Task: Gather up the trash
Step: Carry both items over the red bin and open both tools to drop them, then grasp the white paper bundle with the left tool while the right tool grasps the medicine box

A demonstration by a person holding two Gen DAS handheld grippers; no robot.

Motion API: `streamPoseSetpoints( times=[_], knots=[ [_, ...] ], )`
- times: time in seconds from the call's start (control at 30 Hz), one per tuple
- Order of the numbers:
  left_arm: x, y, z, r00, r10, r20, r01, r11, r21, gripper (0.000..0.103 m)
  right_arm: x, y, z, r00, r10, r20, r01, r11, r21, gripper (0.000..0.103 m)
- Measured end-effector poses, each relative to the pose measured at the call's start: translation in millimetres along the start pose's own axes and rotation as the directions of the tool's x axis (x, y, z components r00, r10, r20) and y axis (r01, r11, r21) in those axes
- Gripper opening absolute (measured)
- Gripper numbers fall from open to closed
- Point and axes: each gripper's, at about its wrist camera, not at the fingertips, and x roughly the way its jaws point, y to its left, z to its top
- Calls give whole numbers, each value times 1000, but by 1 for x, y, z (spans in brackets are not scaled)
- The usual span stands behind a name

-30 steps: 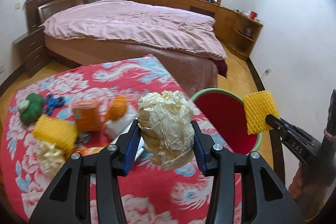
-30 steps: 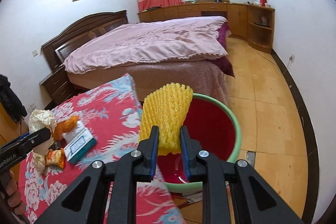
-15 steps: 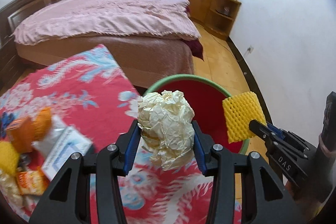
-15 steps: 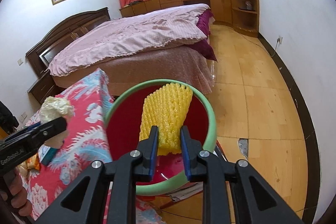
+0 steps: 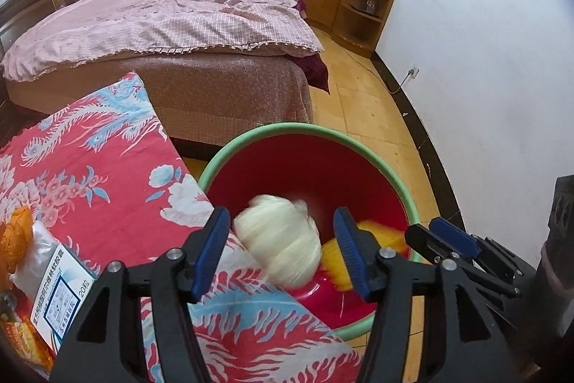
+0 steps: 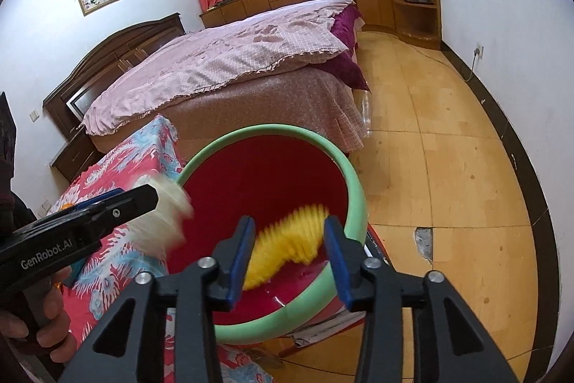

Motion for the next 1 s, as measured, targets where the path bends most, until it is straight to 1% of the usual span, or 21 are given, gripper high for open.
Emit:
streamPoseSetpoints(
  times=[0.1, 0.23, 0.4, 0.57, 0.63, 0.8, 1.0],
  knots=[
    [-3, 2, 1, 1000, 5, 3, -5, 1000, -6, 62, -2, -3, 0, 1000, 1, 5, -1, 1000, 11, 48],
    [-13, 9, -1, 1000, 9, 11, -9, 999, -35, 62, -8, -2, 0, 1000, 4, 13, -4, 1000, 13, 50],
    [-33, 17, -7, 999, 26, 30, -24, 997, -68, 62, -20, 6, 1, 1000, 17, 26, -17, 1000, -1, 54],
    [-59, 29, -16, 997, 60, 47, -55, 993, -102, 62, -34, 19, -1, 999, 43, 32, -42, 999, -20, 57],
    [-71, 35, -21, 995, 78, 57, -71, 991, -117, 62, -39, 26, -2, 998, 51, 29, -50, 998, -25, 60],
    [-99, 53, -32, 988, 138, 71, -126, 981, -151, 62, -50, 47, -6, 996, 88, 30, -87, 995, -52, 60],
    [-134, 87, -51, 972, 217, 83, -195, 956, -221, 62, -57, 75, -12, 991, 132, 8, -130, 988, -87, 62]
  ],
)
